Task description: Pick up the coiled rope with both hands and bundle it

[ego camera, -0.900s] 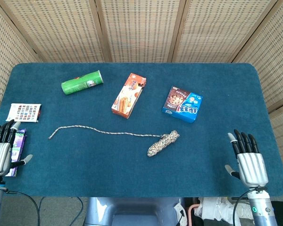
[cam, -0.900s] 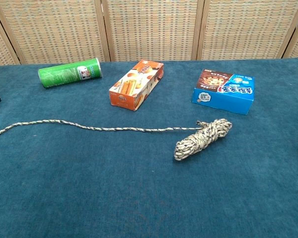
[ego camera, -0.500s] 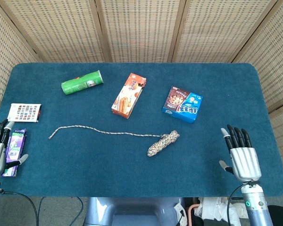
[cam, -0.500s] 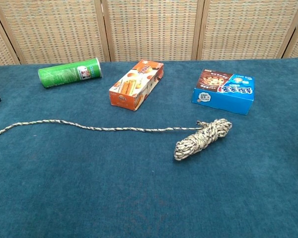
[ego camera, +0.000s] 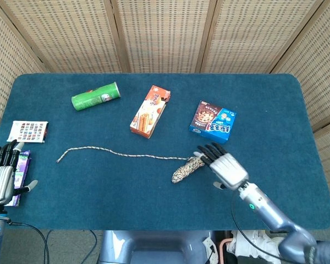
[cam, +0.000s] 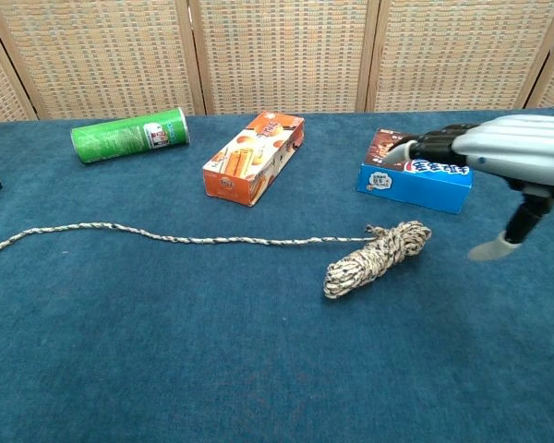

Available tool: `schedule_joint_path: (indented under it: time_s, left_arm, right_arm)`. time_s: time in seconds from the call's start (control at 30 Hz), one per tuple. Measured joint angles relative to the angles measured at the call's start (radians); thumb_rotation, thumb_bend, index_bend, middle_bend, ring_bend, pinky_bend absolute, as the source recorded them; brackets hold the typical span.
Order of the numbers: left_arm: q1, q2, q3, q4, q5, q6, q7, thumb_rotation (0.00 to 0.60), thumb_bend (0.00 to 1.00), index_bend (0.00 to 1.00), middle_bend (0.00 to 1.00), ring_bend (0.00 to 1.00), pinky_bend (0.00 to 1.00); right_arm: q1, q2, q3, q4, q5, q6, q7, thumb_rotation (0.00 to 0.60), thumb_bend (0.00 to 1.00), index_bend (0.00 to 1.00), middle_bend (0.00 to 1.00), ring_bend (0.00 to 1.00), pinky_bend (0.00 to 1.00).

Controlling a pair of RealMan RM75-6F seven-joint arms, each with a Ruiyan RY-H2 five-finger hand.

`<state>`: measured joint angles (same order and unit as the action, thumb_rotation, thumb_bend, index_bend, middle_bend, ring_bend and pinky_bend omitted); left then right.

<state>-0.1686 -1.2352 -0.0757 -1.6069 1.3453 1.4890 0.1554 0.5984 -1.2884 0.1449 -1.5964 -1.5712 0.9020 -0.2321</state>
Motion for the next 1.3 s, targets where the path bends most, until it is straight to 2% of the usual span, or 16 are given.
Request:
schedule_joint_path:
  time_s: [0.1,0.23,0.37,0.7,0.8,0.87,1.07,1.17,1.3]
  left_arm:
    - [-0.003,-0.005,-0.005,0.005,-0.006,-0.012,0.005,0.6,0.0,0.0,0.0,0.0,0.0]
    - [-0.005,-0.01,-0.011,0.012,-0.015,-0.026,0.007,0.6,0.0,0.0,0.0,0.0,0.0]
    - [-0.008,-0.013,-0.014,0.017,-0.022,-0.041,0.004,0.6,0.0,0.0,0.0,0.0,0.0]
    - [-0.013,-0.018,-0.022,0.026,-0.035,-0.068,0.006,0.6,0.0,0.0,0.0,0.0,0.0]
    - [-0.015,-0.018,-0.021,0.028,-0.032,-0.076,-0.001,0.6,0.0,0.0,0.0,0.0,0.0]
    - [-0.015,-0.02,-0.022,0.029,-0.029,-0.076,-0.001,0.6,0.0,0.0,0.0,0.0,0.0]
    - [-0.015,-0.024,-0.022,0.03,-0.023,-0.078,0.001,0.6,0.0,0.0,0.0,0.0,0.0]
    - [-0.015,-0.027,-0.022,0.033,-0.019,-0.079,0.001,0.6,0.0,0.0,0.0,0.0,0.0]
    - [-0.018,-0.035,-0.023,0.045,-0.01,-0.079,-0.005,0.6,0.0,0.0,0.0,0.0,0.0]
  right_arm:
    - [0.078,-0.066,0.005,0.106,-0.01,-0.065,0.057,0.6,0.0,0.0,0.0,0.0,0.02]
    - [0.16,-0.137,0.008,0.221,-0.011,-0.149,0.05,0.6,0.0,0.0,0.0,0.0,0.03]
    - [0.205,-0.186,0.006,0.274,0.007,-0.202,0.013,0.6,0.01,0.02,0.01,0.0,0.14]
    - [0.249,-0.253,-0.004,0.368,0.069,-0.232,-0.065,0.6,0.05,0.08,0.11,0.0,0.22]
    - [0.252,-0.261,-0.013,0.389,0.084,-0.234,-0.068,0.6,0.08,0.15,0.16,0.03,0.24]
    - [0.253,-0.268,-0.022,0.4,0.082,-0.228,-0.055,0.6,0.12,0.23,0.21,0.08,0.27]
    - [0.256,-0.294,-0.051,0.447,0.042,-0.183,0.018,0.6,0.19,0.39,0.3,0.21,0.36]
    - [0.257,-0.309,-0.065,0.474,0.015,-0.148,0.063,0.6,0.29,0.5,0.39,0.29,0.42]
    - [0.255,-0.331,-0.087,0.518,-0.029,-0.086,0.141,0.6,0.41,0.59,0.49,0.38,0.5]
